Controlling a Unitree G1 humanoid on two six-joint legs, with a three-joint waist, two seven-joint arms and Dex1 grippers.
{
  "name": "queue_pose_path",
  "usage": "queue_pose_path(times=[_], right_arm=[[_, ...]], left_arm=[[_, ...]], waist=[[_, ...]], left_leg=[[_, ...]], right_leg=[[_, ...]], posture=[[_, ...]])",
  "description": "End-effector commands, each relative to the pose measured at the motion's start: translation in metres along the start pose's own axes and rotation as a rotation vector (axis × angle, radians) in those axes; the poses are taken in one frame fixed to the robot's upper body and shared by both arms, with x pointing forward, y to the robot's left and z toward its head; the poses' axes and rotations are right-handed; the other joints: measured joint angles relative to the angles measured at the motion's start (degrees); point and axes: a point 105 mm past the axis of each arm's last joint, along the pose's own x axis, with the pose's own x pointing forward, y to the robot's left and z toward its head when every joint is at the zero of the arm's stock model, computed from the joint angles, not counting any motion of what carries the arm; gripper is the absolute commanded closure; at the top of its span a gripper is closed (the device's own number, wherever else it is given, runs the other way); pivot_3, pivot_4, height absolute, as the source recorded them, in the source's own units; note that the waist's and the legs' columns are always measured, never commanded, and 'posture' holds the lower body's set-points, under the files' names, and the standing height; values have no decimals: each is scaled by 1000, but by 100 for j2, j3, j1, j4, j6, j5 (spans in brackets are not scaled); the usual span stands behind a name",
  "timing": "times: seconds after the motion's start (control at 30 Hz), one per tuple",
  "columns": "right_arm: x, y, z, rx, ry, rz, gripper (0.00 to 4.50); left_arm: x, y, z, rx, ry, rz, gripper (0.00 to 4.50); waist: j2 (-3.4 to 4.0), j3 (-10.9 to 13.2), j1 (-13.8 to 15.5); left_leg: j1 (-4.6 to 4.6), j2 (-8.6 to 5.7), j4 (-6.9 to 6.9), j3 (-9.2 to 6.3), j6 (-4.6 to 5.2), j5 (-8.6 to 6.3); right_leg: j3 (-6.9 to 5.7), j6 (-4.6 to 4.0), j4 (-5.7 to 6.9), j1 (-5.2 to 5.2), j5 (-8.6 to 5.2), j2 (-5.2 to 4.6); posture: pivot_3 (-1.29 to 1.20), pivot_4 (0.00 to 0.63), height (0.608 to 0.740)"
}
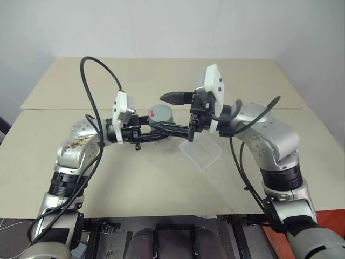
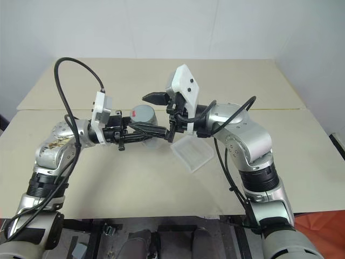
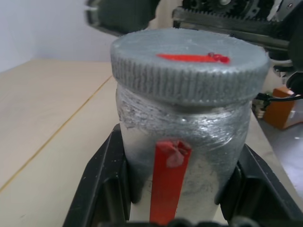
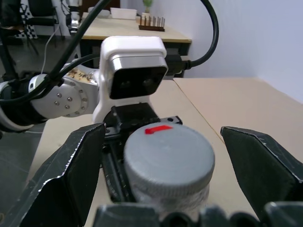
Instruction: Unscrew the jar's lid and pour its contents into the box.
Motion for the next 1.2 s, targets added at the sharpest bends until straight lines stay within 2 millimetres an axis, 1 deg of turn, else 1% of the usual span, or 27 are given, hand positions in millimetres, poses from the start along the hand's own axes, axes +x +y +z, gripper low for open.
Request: queue_pose_path(times=[0.03, 0.17, 0.2, 0.23, 0.3, 0.33, 0.37, 0.57, 0.7, 0.77, 0.83, 0.93, 1.0, 1.07, 1.1, 1.13, 1.17, 1.2], right_arm=[[1, 0, 8, -18, -20, -6, 0], [0, 1, 3, 0, -5, 4, 0], [0, 2, 2, 3, 2, 12, 390], [0, 3, 0, 9, 7, 21, 602], [-1, 4, -2, 16, 19, 35, 1235], [-1, 3, -3, 19, 22, 40, 1649], [-1, 3, -4, 22, 25, 43, 1754], [0, -1, -6, 52, 21, 104, 1754], [-4, 10, 4, 64, -53, 360, 1754], [-11, 18, 5, 25, -66, 556, 1754], [-11, 16, 2, -31, -53, 659, 1754], [-2, 9, 1, -62, -57, 686, 1754], [4, 3, 0, -82, -63, 652, 1754], [6, -3, -1, -97, -57, 596, 1048], [6, -6, -1, -101, -58, 558, 880], [4, -8, -1, -101, -69, 527, 621], [0, -10, 0, -103, -81, 488, 253], [-4, -11, 1, -104, -92, 458, 62]], left_arm=[[2, -3, 10, 54, -19, -19, 2585], [2, -4, 12, 56, -28, -21, 2585], [2, -5, 12, 59, -30, -21, 2585], [3, -5, 13, 60, -32, -20, 2585], [3, -5, 14, 66, -33, -21, 2585], [2, -5, 16, 69, -35, -20, 2585], [2, -5, 17, 72, -36, -21, 2585], [1, -10, 25, 103, -47, -70, 2585], [-5, -26, 34, 108, -70, -220, 2585], [-7, -39, 39, 85, -63, -334, 2585], [-8, -47, 41, 84, -47, -414, 2585], [-5, -49, 41, 96, -42, -429, 2585], [-4, -47, 40, 98, -43, -411, 2585], [-4, -45, 38, 99, -40, -387, 2585], [-5, -44, 36, 98, -37, -369, 2585], [-5, -42, 35, 98, -35, -350, 2585], [-6, -40, 34, 93, -37, -329, 2585], [-7, -39, 34, 88, -39, -314, 2585]], waist=[[0, 0, -2], [0, 0, 5], [0, 0, 5], [0, 0, 5], [0, 0, 5], [0, 0, 6], [0, 0, 6], [0, 0, 5], [1, 0, 0], [1, 1, -3], [2, 2, -3], [2, 2, -3], [2, 2, -4], [2, 2, -2], [2, 2, 8], [2, 2, 17], [2, 2, 21], [2, 2, 27]], left_leg=[[0, 1, 0, 0, 0, 0], [0, 4, 0, -2, 0, 0], [1, 4, 1, -2, 0, 0], [0, 4, 1, -2, 0, 0], [0, 4, 1, -3, 0, 0], [0, 4, 1, -3, 0, 0], [0, 3, 1, -3, 0, 0], [1, 4, 1, -3, 0, 0], [-1, 3, 1, -2, 0, 0], [0, 4, 0, -3, 0, 0], [0, 4, 2, -3, 0, 0], [6, 6, 2, -3, -1, 1], [5, 6, 2, -4, -3, 2], [4, 6, 2, -4, -5, 3], [2, 6, 2, -3, -6, 3], [-1, 7, 3, -6, -7, 4], [-4, 7, 3, -7, -11, 6], [-5, 7, 4, -7, -16, 9]], right_leg=[[0, 0, 0, -1, 0, 1], [0, 0, -1, -1, 0, 1], [1, 0, -1, -1, 0, 0], [1, 0, -1, -1, 0, 0], [1, 0, -1, -1, 0, 1], [0, 0, -1, -1, 0, 0], [0, 0, -1, 0, 0, 1], [0, 0, -2, -1, 0, 1], [0, 0, -6, -1, 0, 3], [1, 0, -6, 0, 0, 7], [1, 0, -9, 0, 0, 12], [3, 0, -5, 1, 0, 14], [2, -1, -1, 0, 0, 14], [3, -1, 36, -4, -1, 13], [5, -2, 37, -8, -1, 12], [2, -1, 36, -8, -1, 12], [1, -1, 37, -10, -1, 9], [1, -1, 37, -11, -1, 7]], posture=[[0, 150, 740], [0, 150, 740], [0, 150, 740], [0, 150, 740], [0, 150, 740], [0, 150, 740], [0, 150, 740], [0, 150, 740], [0, 150, 740], [0, 150, 740], [0, 150, 740], [0, 150, 740], [0, 150, 740], [0, 150, 740], [0, 150, 740], [0, 150, 740], [0, 150, 740], [0, 150, 740]])
